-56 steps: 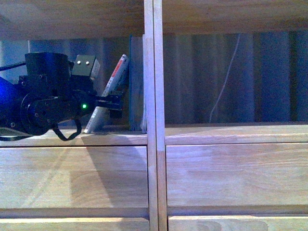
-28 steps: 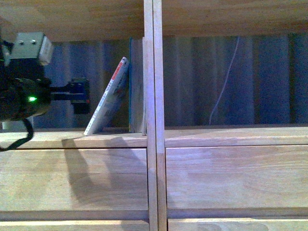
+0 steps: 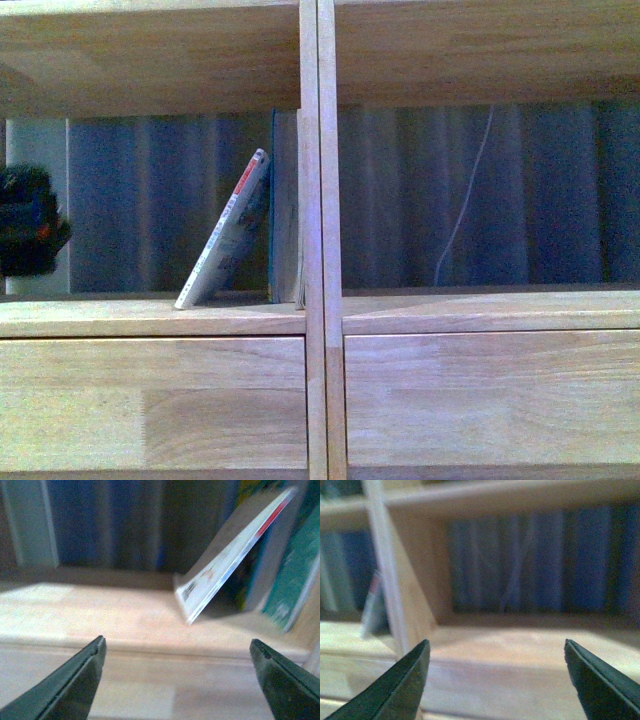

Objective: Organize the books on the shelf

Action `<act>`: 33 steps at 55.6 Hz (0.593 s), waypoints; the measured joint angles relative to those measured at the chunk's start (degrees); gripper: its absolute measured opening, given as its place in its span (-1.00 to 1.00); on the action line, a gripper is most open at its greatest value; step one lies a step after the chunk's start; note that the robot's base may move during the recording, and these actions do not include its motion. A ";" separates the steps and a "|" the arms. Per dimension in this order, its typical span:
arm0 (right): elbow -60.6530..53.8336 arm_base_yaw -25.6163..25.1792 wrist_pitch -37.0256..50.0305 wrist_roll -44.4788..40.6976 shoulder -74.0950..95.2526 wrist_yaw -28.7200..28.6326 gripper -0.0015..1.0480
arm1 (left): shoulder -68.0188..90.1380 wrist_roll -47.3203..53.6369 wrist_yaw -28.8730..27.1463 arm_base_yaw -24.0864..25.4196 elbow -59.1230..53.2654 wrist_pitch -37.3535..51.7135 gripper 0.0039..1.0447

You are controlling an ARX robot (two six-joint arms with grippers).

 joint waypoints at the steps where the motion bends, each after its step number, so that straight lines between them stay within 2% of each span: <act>1: -0.44 0.92 -4.44 -1.31 -1.01 2.73 0.48 | -0.90 0.22 -0.13 0.11 -1.60 0.07 0.40; 2: -2.03 2.16 -9.94 -3.69 -2.43 6.05 0.39 | -2.10 0.48 -0.20 0.33 -3.89 0.52 0.30; 5: -5.86 3.98 -14.56 -5.99 -5.07 9.27 0.23 | -4.33 0.72 -0.13 0.85 -8.39 2.27 0.10; 9: -12.02 6.78 -13.81 -8.22 -8.02 12.41 -0.07 | -7.08 0.92 0.50 1.20 -13.81 4.61 -0.17; 14: -16.87 8.63 -12.15 -8.94 -10.32 14.53 -0.34 | -9.64 1.07 1.18 1.55 -18.49 6.49 -0.44; 17: -19.41 9.73 -11.19 -9.18 -11.76 15.50 -0.50 | -11.26 1.18 3.76 3.10 -21.14 7.34 -0.62; 22: -22.73 11.34 -9.75 -9.53 -14.14 17.03 -0.77 | -13.90 1.25 3.98 4.87 -25.22 8.59 -0.92; 24: -24.20 13.68 -9.33 -9.75 -15.19 20.85 -0.90 | -14.75 1.29 4.00 5.07 -26.43 8.92 -0.95; 26: -25.27 15.80 -8.94 -10.03 -15.91 22.62 -0.95 | -15.63 1.27 4.11 5.07 -27.56 9.16 -0.95; 28: -26.64 17.75 -8.50 -10.03 -16.79 23.39 -0.94 | -16.72 1.29 4.28 5.07 -29.03 9.38 -0.95; 33: -29.16 18.73 -7.93 -10.05 -18.36 23.89 -0.94 | -18.88 1.31 4.42 5.07 -31.56 9.64 -0.95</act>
